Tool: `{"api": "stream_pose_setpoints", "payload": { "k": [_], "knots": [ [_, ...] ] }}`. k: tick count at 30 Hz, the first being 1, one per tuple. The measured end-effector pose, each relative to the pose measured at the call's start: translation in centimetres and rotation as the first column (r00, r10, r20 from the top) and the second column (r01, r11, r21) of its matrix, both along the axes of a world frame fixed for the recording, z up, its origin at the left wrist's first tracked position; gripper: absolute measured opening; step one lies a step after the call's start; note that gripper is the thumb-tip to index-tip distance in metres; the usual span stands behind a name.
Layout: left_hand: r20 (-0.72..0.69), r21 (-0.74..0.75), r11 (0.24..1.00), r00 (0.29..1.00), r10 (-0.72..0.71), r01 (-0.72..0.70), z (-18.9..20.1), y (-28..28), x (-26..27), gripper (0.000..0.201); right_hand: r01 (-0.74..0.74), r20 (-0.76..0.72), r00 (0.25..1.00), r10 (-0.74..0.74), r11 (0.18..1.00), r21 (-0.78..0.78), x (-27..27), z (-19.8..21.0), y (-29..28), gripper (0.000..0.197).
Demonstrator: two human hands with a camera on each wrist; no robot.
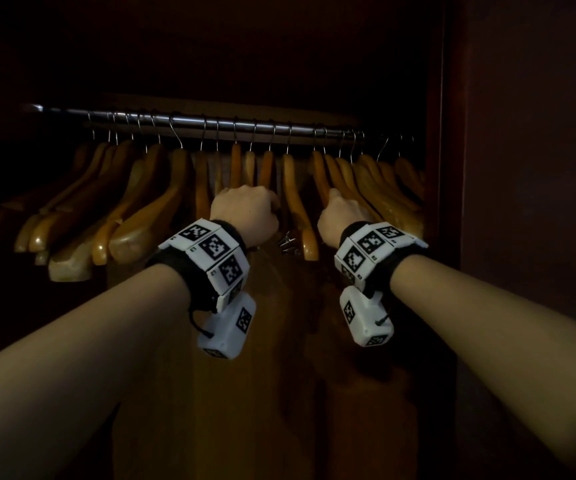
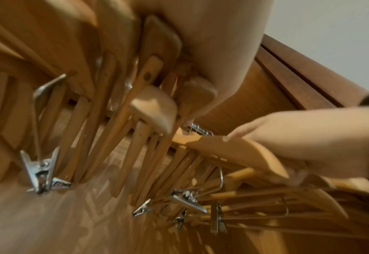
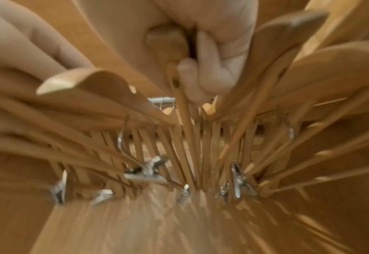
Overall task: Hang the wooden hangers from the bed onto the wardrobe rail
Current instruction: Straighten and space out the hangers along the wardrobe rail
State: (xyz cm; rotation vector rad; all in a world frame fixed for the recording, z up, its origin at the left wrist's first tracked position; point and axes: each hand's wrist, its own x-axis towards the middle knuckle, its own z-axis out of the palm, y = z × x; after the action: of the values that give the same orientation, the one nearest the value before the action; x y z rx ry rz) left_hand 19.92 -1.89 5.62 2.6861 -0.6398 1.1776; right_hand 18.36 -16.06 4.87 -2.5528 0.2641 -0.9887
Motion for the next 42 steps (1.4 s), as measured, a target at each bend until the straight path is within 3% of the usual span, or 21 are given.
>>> {"api": "stream_pose_setpoints", "payload": {
  "k": [6,11,13,16,20,24,32,42],
  "knots": [
    [0.001,-0.035,0.999,1.000,-0.018,0.018,0.1,0.0,0.0,0.033,-0.023,0.045,0.999,0.024,0.999,-0.031,0.1,-0.9,-0.4,0.043],
    [-0.006,-0.095,0.995,0.999,-0.042,0.041,0.1,0.0,0.1,0.036,-0.036,0.347,0.925,0.152,0.947,-0.320,-0.4,-1.0,0.5,0.042],
    [-0.006,-0.132,0.990,0.999,-0.047,0.045,0.1,0.1,0.3,0.036,-0.026,0.288,0.948,0.137,0.933,-0.358,-0.6,-1.0,1.3,0.043],
    [-0.016,-0.150,0.988,0.999,-0.039,0.036,0.0,0.2,0.3,0.033,0.053,0.127,0.992,-0.003,0.916,-0.397,-0.7,-0.9,2.2,0.045],
    [-0.015,-0.105,0.994,0.999,-0.030,0.028,-0.1,0.6,0.5,0.033,0.177,0.066,0.983,-0.170,0.804,-0.567,-0.7,-0.6,3.0,0.037],
    [0.028,-0.042,0.999,0.999,0.019,-0.018,-0.5,0.8,0.0,0.032,0.233,0.054,0.961,-0.270,0.691,-0.684,-0.6,-1.0,3.2,0.044],
    [0.032,-0.012,1.000,0.999,0.011,-0.010,-0.8,1.0,0.0,0.037,0.153,0.007,0.984,-0.177,0.830,-0.536,-0.3,-1.2,2.3,0.041],
    [0.010,-0.009,1.000,1.000,0.022,-0.022,-0.8,1.0,-0.4,0.038,0.169,0.057,0.985,-0.165,0.828,-0.535,-0.4,-1.1,0.9,0.045]
  ]
}}
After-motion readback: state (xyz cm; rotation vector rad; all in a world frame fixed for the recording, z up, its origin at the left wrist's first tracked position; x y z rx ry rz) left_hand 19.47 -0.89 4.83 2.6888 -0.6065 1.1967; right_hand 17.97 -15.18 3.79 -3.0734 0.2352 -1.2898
